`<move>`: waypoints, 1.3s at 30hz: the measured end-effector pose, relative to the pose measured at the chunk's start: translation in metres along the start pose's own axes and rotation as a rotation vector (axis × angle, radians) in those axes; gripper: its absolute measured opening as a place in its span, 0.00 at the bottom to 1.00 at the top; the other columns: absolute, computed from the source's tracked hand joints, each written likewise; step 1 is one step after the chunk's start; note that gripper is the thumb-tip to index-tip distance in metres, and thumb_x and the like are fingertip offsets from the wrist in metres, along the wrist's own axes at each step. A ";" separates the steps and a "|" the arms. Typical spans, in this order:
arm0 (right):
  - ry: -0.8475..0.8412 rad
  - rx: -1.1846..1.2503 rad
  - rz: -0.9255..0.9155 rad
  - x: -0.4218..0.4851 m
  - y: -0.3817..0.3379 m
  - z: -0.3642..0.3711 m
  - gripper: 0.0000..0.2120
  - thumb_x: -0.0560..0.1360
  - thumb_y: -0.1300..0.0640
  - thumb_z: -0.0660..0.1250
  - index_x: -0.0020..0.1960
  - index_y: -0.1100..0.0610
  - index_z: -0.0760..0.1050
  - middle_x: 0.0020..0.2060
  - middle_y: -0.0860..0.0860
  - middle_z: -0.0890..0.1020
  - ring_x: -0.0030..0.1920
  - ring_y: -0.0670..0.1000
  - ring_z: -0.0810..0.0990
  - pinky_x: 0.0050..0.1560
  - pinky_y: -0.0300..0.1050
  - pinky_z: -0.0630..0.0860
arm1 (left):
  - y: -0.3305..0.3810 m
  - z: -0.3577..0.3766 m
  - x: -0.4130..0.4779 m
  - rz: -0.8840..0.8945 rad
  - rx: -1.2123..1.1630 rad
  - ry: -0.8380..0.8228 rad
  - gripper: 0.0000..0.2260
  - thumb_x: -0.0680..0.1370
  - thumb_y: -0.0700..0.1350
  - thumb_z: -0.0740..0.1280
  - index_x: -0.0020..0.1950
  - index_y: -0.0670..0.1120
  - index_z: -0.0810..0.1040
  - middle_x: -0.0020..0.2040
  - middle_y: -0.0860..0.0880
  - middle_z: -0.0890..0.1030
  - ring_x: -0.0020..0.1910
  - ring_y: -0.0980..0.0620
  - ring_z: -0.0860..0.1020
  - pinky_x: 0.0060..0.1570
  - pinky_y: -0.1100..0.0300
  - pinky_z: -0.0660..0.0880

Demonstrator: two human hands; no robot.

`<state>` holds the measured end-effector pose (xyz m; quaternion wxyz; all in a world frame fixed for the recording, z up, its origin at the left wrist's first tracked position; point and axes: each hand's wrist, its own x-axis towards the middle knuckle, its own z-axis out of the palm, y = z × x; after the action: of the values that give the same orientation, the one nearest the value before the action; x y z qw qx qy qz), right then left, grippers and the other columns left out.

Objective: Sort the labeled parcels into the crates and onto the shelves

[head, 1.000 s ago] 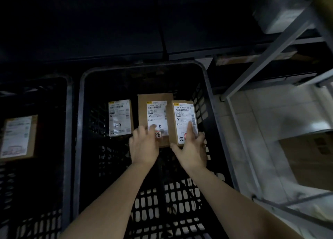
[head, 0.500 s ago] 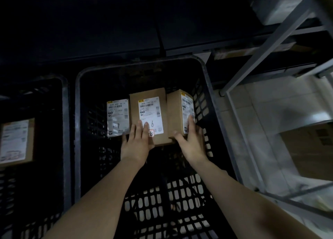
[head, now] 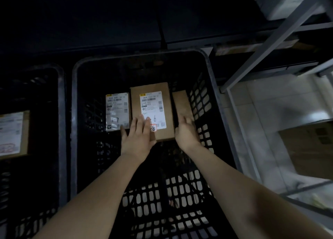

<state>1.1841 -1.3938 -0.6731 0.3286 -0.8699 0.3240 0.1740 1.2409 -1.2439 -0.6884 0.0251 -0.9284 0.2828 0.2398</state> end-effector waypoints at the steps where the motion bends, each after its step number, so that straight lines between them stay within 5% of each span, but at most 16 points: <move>1: -0.028 -0.030 0.000 0.002 -0.001 0.004 0.30 0.78 0.66 0.57 0.77 0.54 0.53 0.75 0.55 0.55 0.72 0.59 0.58 0.68 0.48 0.65 | 0.003 -0.001 0.001 0.028 0.018 0.017 0.34 0.79 0.59 0.57 0.78 0.51 0.41 0.78 0.46 0.43 0.77 0.46 0.43 0.71 0.38 0.41; 6: 0.040 0.001 0.154 0.008 0.000 0.007 0.25 0.82 0.49 0.54 0.77 0.52 0.55 0.77 0.56 0.50 0.74 0.61 0.57 0.68 0.54 0.66 | 0.022 -0.005 0.015 0.190 0.083 0.022 0.34 0.78 0.59 0.60 0.76 0.60 0.42 0.77 0.49 0.38 0.76 0.43 0.39 0.68 0.31 0.42; 9: 0.003 -0.006 0.057 0.014 0.000 0.009 0.23 0.82 0.51 0.55 0.75 0.55 0.58 0.76 0.57 0.54 0.74 0.60 0.55 0.69 0.53 0.64 | 0.027 -0.004 0.022 0.146 0.086 -0.055 0.33 0.80 0.57 0.57 0.75 0.61 0.37 0.76 0.48 0.33 0.75 0.40 0.36 0.68 0.30 0.49; 14: -0.012 0.047 -0.088 0.031 -0.010 0.013 0.19 0.81 0.50 0.54 0.68 0.56 0.67 0.65 0.55 0.69 0.66 0.56 0.69 0.65 0.53 0.71 | 0.026 0.009 0.016 0.098 0.057 -0.028 0.32 0.81 0.56 0.53 0.75 0.58 0.33 0.75 0.44 0.31 0.74 0.39 0.34 0.69 0.36 0.55; 18: -0.030 0.082 -0.141 0.028 -0.004 0.008 0.20 0.81 0.52 0.56 0.72 0.55 0.65 0.70 0.54 0.65 0.70 0.55 0.65 0.69 0.50 0.67 | 0.030 0.009 0.018 0.078 -0.068 -0.064 0.32 0.81 0.54 0.56 0.75 0.60 0.36 0.75 0.45 0.31 0.74 0.41 0.32 0.70 0.35 0.52; 24: -0.053 -0.165 -0.126 0.001 -0.010 -0.009 0.23 0.81 0.53 0.56 0.75 0.53 0.60 0.70 0.57 0.64 0.70 0.59 0.62 0.65 0.53 0.69 | 0.019 -0.026 0.017 0.130 -0.062 -0.104 0.26 0.79 0.57 0.60 0.74 0.57 0.55 0.76 0.47 0.50 0.75 0.44 0.47 0.69 0.32 0.51; 29: 0.006 -0.428 -0.148 -0.038 -0.041 -0.045 0.21 0.80 0.57 0.56 0.72 0.59 0.61 0.69 0.58 0.65 0.71 0.61 0.61 0.66 0.55 0.66 | -0.007 -0.077 -0.011 0.183 0.067 0.020 0.20 0.80 0.46 0.59 0.72 0.51 0.64 0.69 0.46 0.66 0.70 0.46 0.61 0.70 0.46 0.55; 39: 0.192 -0.531 -0.311 -0.139 -0.146 -0.102 0.23 0.81 0.51 0.57 0.75 0.53 0.60 0.70 0.56 0.66 0.72 0.59 0.61 0.68 0.54 0.62 | -0.068 -0.203 -0.115 0.181 0.166 0.288 0.17 0.80 0.46 0.57 0.69 0.50 0.67 0.62 0.49 0.72 0.62 0.47 0.69 0.61 0.54 0.64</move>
<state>1.1907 -1.3175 -0.4607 0.0810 -0.9768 0.1597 0.1174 1.2813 -1.1648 -0.4617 0.0394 -0.9186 0.3847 0.0817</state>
